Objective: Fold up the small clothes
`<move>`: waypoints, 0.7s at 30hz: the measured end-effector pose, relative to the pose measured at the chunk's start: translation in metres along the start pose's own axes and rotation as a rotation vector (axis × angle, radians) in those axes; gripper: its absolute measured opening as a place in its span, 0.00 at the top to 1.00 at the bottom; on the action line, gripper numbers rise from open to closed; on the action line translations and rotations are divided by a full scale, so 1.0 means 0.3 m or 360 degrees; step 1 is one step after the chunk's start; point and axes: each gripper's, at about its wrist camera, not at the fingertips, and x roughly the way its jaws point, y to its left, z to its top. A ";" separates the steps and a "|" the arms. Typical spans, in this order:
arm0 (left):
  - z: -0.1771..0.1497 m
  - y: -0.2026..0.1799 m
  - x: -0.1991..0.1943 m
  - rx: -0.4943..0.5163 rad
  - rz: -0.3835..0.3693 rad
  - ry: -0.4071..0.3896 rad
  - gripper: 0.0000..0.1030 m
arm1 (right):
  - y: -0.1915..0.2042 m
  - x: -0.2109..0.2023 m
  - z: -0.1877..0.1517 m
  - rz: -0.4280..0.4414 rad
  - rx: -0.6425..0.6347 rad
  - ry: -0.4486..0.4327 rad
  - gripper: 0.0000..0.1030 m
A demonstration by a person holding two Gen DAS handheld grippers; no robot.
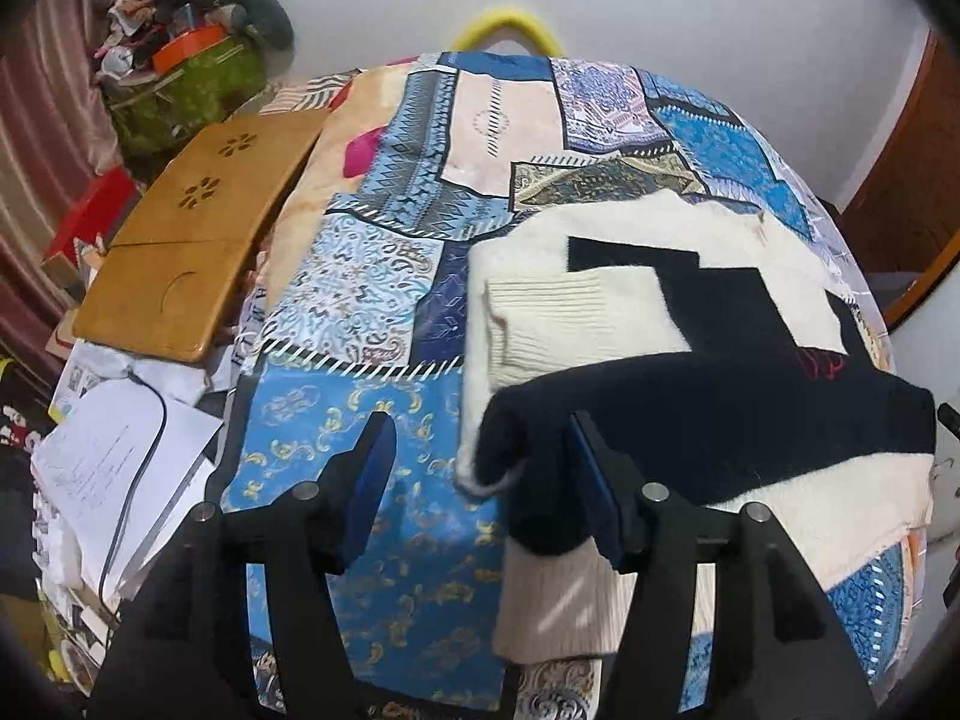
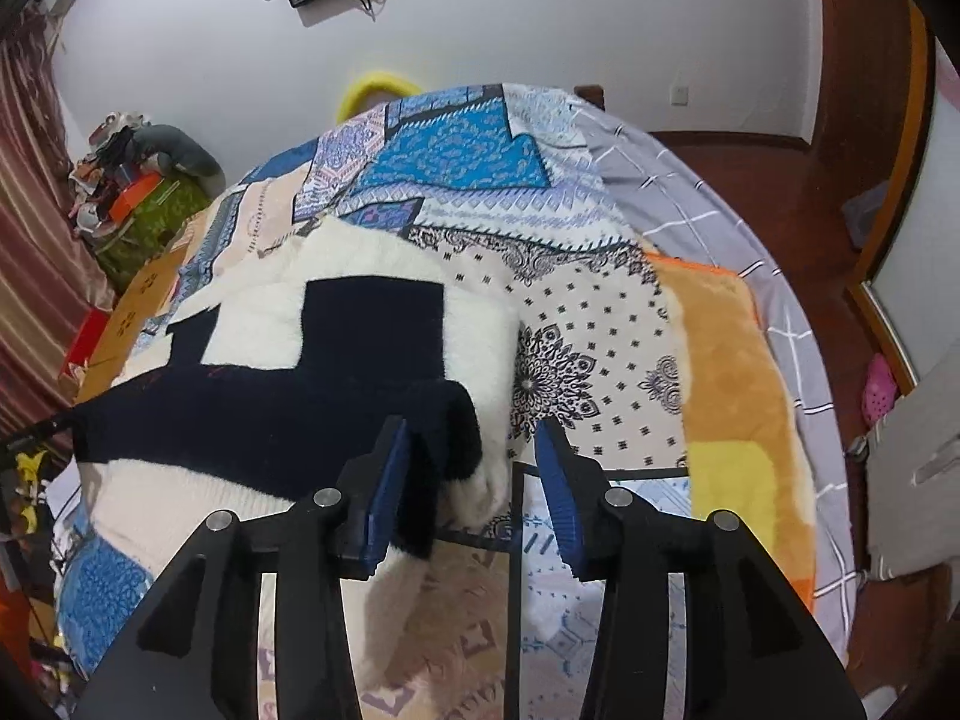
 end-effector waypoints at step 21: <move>-0.190 -0.021 0.061 -0.0072 -0.0121 0.0267 0.39 | 0.068 -0.037 -0.135 0.0075 -0.0029 0.0113 0.47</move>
